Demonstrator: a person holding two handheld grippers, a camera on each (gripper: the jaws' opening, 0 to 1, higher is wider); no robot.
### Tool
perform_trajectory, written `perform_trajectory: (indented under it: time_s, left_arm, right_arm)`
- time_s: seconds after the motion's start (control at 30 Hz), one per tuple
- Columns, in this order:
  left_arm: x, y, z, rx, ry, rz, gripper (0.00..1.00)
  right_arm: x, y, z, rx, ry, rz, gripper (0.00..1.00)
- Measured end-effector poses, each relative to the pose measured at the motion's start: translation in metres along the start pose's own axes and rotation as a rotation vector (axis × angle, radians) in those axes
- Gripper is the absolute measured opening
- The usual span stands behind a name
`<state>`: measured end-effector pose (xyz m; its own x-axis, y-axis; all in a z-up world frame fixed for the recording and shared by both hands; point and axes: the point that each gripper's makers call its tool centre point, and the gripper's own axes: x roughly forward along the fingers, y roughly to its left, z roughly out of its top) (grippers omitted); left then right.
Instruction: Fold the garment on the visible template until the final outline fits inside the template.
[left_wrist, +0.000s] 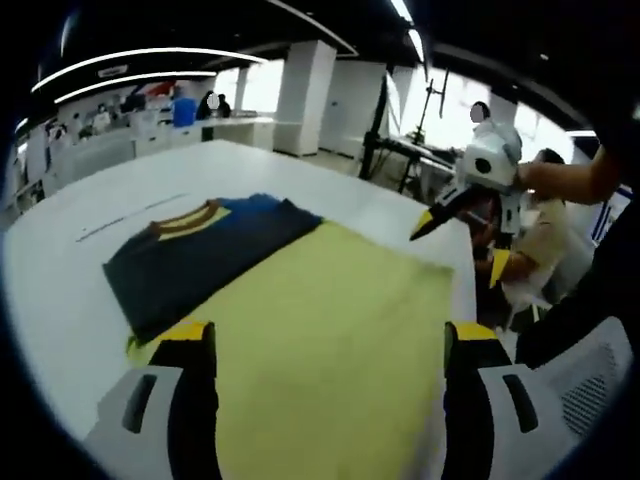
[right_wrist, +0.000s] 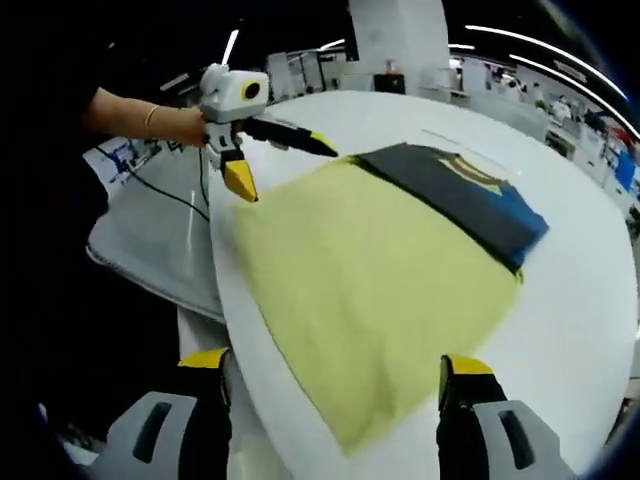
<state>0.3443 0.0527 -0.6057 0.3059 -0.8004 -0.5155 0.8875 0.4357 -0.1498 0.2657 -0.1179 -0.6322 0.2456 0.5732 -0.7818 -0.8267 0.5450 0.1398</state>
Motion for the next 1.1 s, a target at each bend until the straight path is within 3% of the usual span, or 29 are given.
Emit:
perform_trajectory:
  time_s: [0.17, 0.33, 0.43, 0.53, 0.67, 0.77, 0.93, 1.1]
  left_arm:
    - [-0.017, -0.008, -0.023, 0.061, 0.055, -0.002, 0.89]
    - [-0.033, -0.013, -0.050, 0.031, 0.100, 0.010, 0.86]
    - [-0.041, -0.017, -0.064, 0.043, 0.124, 0.017, 0.80]
    - [-0.049, -0.020, -0.077, 0.112, 0.172, 0.012, 0.73]
    - [-0.052, -0.025, -0.086, 0.151, 0.197, -0.001, 0.55]
    - [-0.052, -0.027, -0.091, 0.100, 0.190, -0.005, 0.50]
    - [-0.056, -0.025, -0.105, 0.136, 0.240, 0.011, 0.39]
    - [-0.058, -0.024, -0.109, 0.124, 0.248, 0.021, 0.33]
  right_arm:
    - [-0.001, 0.000, -0.008, -0.014, 0.029, -0.009, 0.75]
    - [-0.001, 0.003, -0.018, -0.035, 0.059, -0.004, 0.66]
    - [-0.001, 0.008, -0.025, -0.040, 0.075, 0.011, 0.56]
    - [0.000, 0.009, -0.031, -0.054, 0.090, 0.009, 0.52]
    - [0.001, 0.008, -0.035, -0.081, 0.109, -0.005, 0.48]
    - [0.001, 0.006, -0.038, -0.087, 0.120, -0.014, 0.44]
    - [0.003, 0.003, -0.042, -0.094, 0.128, -0.029, 0.39]
    - [0.004, -0.001, -0.046, -0.105, 0.137, -0.052, 0.34]
